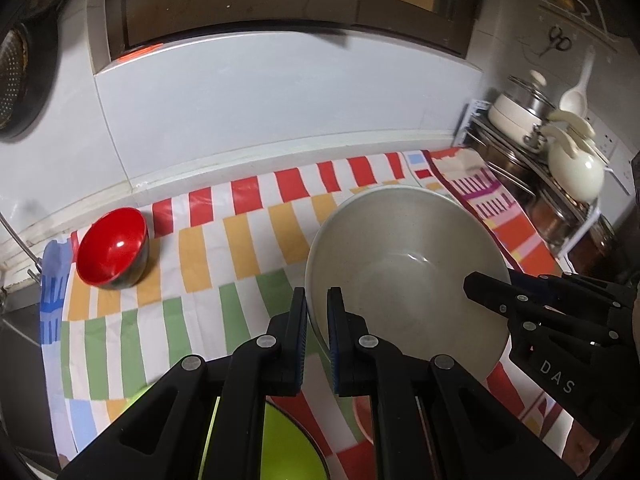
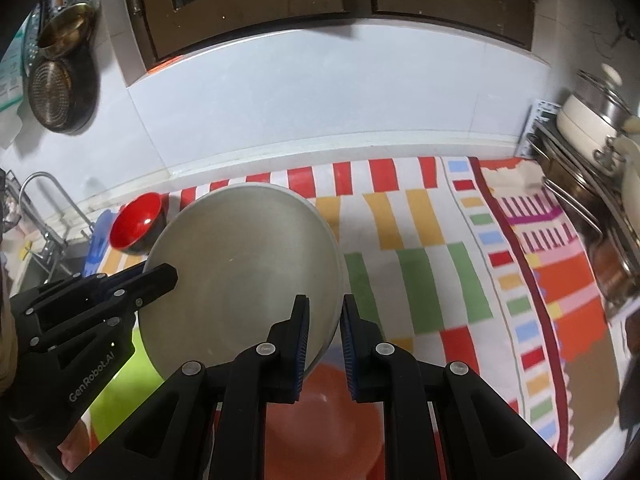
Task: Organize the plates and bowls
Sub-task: 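Lift the white bowl with both grippers and carry it toward the pink bowl, then lower the white bowl into the pink bowl and open both grippers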
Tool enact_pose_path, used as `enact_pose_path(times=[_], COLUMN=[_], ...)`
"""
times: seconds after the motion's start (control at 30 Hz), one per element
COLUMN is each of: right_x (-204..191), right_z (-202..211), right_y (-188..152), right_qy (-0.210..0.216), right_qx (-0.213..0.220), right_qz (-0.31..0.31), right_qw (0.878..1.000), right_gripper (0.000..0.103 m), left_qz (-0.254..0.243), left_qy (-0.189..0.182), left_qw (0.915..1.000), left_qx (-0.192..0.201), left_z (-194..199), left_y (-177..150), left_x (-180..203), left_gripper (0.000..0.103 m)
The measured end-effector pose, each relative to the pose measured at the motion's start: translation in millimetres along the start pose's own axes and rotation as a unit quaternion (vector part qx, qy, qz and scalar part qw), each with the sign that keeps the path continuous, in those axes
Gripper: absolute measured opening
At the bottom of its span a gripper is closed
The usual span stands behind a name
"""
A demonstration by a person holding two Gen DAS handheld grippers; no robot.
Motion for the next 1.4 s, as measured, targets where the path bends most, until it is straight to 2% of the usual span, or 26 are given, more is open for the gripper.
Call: enact_pose_path(times=[0.27,0.57,0.83,1.4], right_x=[3,8,18,33], right_z=[27,33,24,0], right_y=[-35,-65,-81,-105], right_qy=[-0.01,-0.013,-0.019,-0.012], right_qx=[0.001,-0.013,-0.027,-0.07], right_qz=[-0.016,-0.024,-0.021,-0.025], right_qw=[1.0,1.0,0.999,0.997], right_gripper=[0.017,0.017,0.017,0.017], left_qz=[-0.015,-0.023,-0.027,-0.036], left_qy=[-0.008,-0.006,0.002,0.023], left_qw=[0.9998,0.9991,0.9977,0.9954], left_qx=[-0.01,-0.036,-0.062,-0.085], left_z=[16,9,-7,-25], left_y=[-28,-57,-74,-92], left_x=[16,29,39,48], left_gripper=[0.011,0.012,0.012,0.012])
Point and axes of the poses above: each gripper's, at about its wrist camera, not at the fingertips, and z roughly against the way its jaws point, x to its right, y to its top, the point moved 8 cm from there along -z, roughly the way its jaws point, and after that the axes turned 15 degrees about y, right-handed, at the moved point
